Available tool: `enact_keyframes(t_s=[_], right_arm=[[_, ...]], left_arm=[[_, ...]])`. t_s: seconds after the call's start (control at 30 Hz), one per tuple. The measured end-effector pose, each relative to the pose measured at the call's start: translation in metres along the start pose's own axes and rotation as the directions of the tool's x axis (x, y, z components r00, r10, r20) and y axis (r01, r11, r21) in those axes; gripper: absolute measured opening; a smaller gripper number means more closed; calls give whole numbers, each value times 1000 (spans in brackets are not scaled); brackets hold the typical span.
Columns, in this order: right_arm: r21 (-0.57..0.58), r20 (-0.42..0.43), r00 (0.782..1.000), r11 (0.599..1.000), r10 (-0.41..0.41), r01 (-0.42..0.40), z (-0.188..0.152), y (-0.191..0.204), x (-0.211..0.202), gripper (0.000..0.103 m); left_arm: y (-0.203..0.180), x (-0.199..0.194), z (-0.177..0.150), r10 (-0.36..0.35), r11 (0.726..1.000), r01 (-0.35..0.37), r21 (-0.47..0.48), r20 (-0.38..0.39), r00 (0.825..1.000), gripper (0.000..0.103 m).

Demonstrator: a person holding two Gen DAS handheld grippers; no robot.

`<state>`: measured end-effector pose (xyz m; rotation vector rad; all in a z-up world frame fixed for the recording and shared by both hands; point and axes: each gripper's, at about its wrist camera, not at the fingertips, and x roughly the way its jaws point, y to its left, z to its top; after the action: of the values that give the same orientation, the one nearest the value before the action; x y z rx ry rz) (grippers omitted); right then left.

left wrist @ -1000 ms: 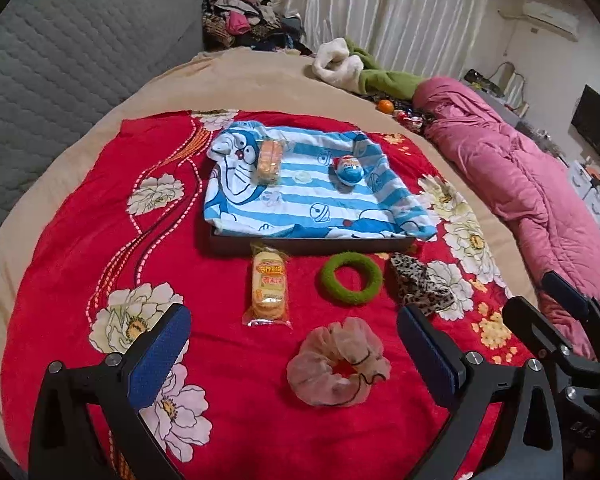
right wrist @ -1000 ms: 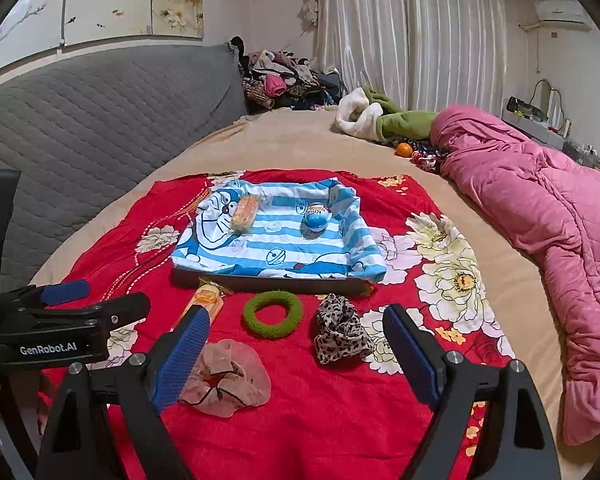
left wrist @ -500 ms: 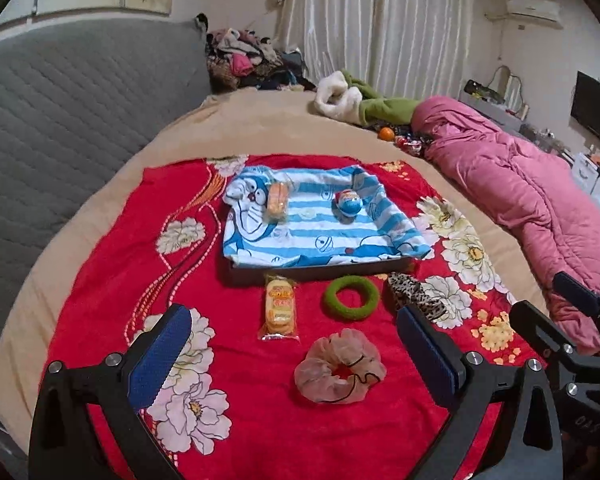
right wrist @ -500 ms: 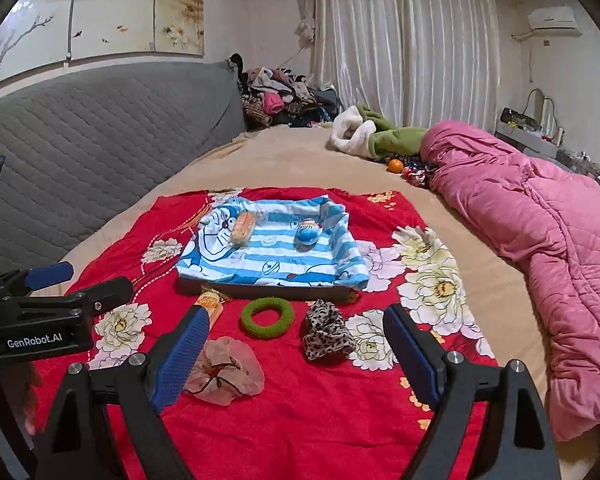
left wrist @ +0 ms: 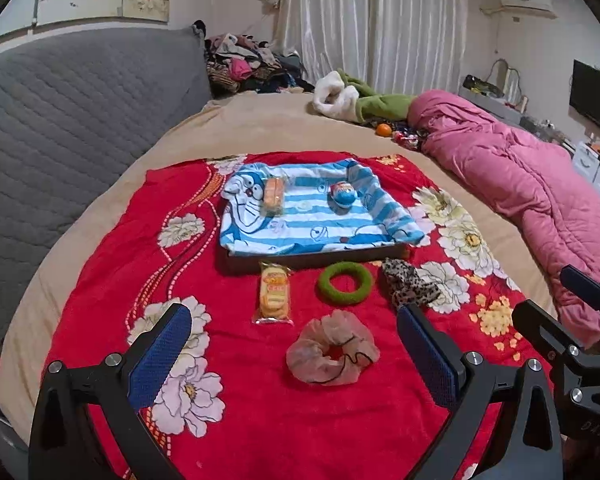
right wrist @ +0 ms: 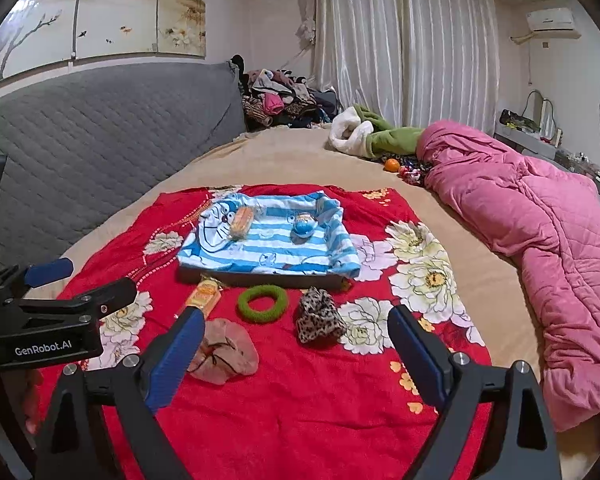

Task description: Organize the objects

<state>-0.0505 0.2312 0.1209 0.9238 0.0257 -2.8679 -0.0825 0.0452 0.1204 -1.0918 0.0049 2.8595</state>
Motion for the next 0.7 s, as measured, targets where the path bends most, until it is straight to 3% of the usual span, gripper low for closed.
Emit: enact_keyframes(t_s=[0.33, 0.7], right_arm=[[24, -21, 1000, 1000, -12, 13, -18, -14, 4, 102], [50, -9, 1000, 999, -9, 9, -34, -23, 5, 102]], left_arm=[[-13, 5, -15, 6, 1000, -6, 1, 6, 1000, 102], [-19, 10, -34, -2, 1000, 2, -16, 18, 1000, 102]])
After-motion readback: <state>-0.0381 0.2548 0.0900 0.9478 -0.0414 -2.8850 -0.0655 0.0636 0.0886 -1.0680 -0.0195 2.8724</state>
